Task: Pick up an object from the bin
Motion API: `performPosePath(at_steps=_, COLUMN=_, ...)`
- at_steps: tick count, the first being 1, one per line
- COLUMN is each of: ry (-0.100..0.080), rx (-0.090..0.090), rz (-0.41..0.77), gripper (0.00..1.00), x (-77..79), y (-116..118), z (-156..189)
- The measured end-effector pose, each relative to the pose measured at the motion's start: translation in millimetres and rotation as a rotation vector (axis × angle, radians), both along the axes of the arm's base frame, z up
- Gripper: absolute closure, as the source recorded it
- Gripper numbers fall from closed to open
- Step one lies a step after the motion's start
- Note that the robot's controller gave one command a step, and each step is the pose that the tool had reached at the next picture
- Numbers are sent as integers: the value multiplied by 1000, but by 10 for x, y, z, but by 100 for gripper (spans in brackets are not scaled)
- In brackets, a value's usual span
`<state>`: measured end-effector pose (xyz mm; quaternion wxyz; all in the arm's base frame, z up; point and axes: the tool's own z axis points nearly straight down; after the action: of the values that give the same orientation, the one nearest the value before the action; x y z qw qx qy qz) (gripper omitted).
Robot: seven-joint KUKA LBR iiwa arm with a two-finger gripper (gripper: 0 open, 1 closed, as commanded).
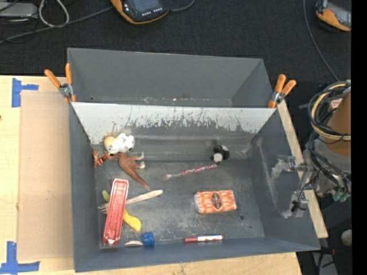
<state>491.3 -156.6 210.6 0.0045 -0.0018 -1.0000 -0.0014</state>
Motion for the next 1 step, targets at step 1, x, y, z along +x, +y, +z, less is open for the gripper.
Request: performPosePath(at_steps=1, ry=-8, rx=-2, rz=6, gripper=0, x=17, y=12, z=44)
